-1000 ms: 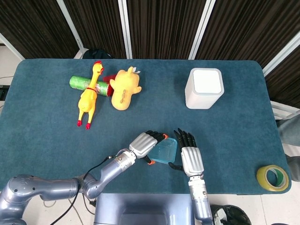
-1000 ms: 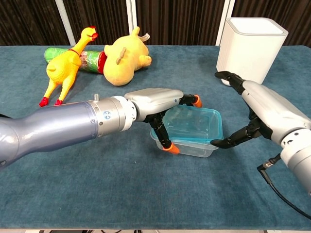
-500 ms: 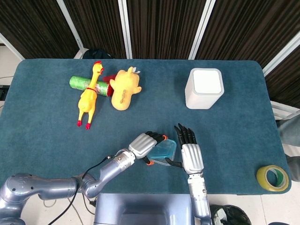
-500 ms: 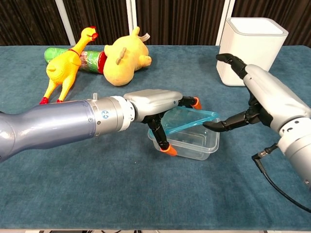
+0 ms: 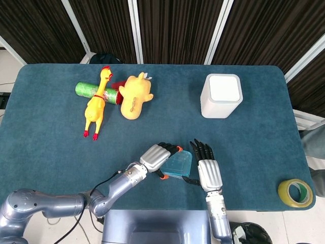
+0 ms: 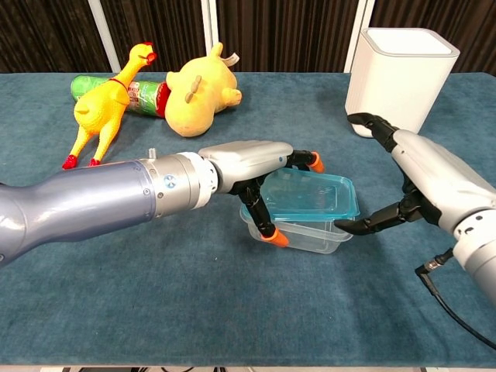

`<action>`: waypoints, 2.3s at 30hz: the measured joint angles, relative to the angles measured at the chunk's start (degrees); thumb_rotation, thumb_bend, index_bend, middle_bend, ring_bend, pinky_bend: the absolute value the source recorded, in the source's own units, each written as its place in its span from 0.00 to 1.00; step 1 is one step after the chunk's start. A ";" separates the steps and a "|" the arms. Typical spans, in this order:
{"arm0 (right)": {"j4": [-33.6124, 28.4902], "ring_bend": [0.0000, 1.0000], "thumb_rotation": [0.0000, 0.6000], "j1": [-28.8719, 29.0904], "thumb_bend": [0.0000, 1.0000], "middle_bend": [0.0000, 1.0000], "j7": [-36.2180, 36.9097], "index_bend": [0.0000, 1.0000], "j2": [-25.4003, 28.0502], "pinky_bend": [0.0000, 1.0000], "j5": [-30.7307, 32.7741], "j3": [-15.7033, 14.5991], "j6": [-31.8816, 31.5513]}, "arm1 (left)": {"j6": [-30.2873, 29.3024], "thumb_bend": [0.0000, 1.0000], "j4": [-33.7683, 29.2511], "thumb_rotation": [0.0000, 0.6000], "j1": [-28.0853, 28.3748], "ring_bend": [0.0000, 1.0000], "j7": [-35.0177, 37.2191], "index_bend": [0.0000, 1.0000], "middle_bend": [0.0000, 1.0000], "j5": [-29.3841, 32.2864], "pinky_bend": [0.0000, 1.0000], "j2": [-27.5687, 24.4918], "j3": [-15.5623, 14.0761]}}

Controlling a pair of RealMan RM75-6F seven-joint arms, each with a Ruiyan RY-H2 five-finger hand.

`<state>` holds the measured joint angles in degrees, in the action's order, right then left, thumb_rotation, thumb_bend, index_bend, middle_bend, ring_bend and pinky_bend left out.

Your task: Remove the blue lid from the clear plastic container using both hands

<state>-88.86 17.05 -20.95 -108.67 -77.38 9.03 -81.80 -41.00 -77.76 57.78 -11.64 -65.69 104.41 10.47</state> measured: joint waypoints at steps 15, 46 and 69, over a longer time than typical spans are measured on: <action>0.72 0.00 1.00 0.32 0.24 0.07 1.37 0.31 -0.36 0.00 -1.26 0.10 -0.01 | 0.72 0.17 -0.85 1.00 0.50 0.33 -0.64 0.32 0.35 1.07 0.48 -0.79 -0.14; 0.31 0.00 1.00 0.36 0.44 0.11 1.31 0.48 -0.35 0.00 -0.53 -0.26 1.52 | -0.48 0.06 -1.67 1.00 0.89 0.16 -2.67 0.12 0.18 2.62 0.36 -0.82 -0.32; -0.41 0.00 1.00 0.42 0.46 0.13 1.07 0.52 0.06 0.00 -0.30 0.00 1.76 | -0.73 0.00 -3.63 1.00 1.87 0.00 -6.23 0.00 0.01 7.50 0.21 -1.67 0.12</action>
<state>-89.28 17.46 -19.88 -108.61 -77.68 9.03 -80.04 -41.74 -81.39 59.65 -17.87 -58.19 102.73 10.60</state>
